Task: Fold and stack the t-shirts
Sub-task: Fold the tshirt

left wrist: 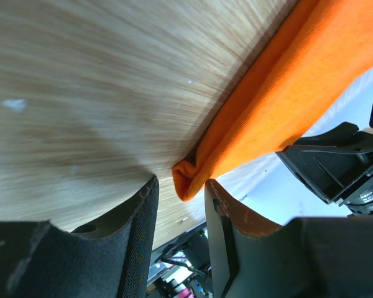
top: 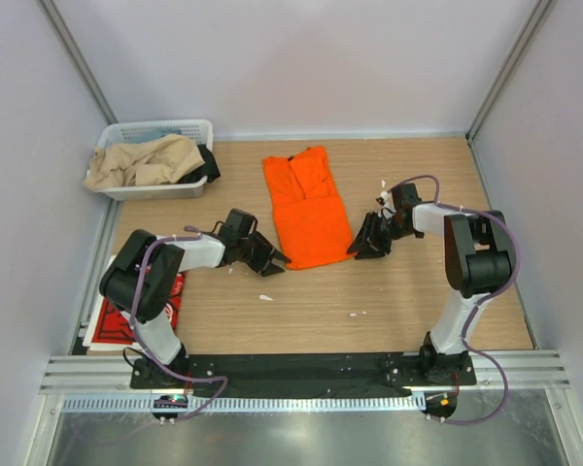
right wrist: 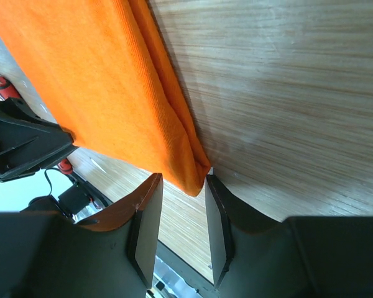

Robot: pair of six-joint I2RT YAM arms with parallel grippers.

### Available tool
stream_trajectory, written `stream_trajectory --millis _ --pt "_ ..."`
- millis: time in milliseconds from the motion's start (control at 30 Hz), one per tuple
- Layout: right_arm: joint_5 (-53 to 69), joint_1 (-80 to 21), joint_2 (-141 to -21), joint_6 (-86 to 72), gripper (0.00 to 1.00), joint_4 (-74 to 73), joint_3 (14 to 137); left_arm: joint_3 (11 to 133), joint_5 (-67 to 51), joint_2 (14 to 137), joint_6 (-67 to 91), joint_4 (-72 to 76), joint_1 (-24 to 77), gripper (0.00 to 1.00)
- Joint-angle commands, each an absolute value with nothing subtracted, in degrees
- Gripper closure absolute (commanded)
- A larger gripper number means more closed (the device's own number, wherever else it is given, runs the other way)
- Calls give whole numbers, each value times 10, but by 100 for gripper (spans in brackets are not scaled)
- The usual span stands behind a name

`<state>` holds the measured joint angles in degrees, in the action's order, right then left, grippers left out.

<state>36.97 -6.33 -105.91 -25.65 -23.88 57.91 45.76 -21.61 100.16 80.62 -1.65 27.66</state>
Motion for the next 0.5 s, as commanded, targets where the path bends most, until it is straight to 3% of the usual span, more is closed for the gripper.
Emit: stream_trajectory --millis 0,433,467 --pt "315 -70 -1086 -242 60 -229 587 439 -153 1049 768 -76 276 61" --pt "311 -85 -1110 -243 60 -216 593 461 -183 1089 750 -69 276 74" --pt "312 -88 -1111 -243 62 -215 592 462 -184 1090 748 -64 276 79"
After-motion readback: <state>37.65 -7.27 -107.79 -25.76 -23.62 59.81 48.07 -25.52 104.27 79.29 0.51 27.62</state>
